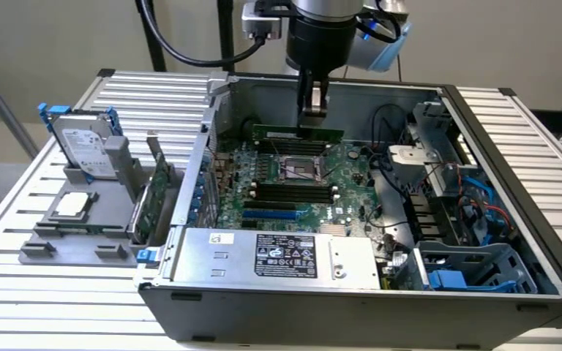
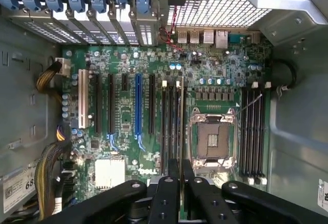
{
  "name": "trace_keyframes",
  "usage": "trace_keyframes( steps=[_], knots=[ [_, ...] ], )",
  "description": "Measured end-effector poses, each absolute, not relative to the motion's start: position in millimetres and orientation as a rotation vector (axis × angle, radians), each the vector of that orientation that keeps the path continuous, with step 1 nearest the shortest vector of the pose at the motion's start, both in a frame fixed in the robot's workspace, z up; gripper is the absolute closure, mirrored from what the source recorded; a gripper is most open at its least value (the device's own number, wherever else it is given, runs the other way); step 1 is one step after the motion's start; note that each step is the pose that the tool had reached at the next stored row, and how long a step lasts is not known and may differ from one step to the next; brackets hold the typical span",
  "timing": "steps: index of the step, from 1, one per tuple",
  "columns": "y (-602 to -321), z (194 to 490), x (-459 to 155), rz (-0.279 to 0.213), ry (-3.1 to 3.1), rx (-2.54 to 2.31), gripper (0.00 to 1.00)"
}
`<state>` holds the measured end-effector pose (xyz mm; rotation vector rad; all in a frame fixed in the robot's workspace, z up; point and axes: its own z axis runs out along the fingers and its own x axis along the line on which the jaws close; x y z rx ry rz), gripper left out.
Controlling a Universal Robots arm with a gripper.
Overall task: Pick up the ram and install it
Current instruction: 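Insert the ram into the slot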
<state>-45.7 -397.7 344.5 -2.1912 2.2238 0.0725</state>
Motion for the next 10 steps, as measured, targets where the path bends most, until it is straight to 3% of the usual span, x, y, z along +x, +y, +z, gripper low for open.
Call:
trace_keyframes(
  steps=[10],
  knots=[
    [-398,326,-52,0.073,2.224,-2.192,1.00]
  ],
)
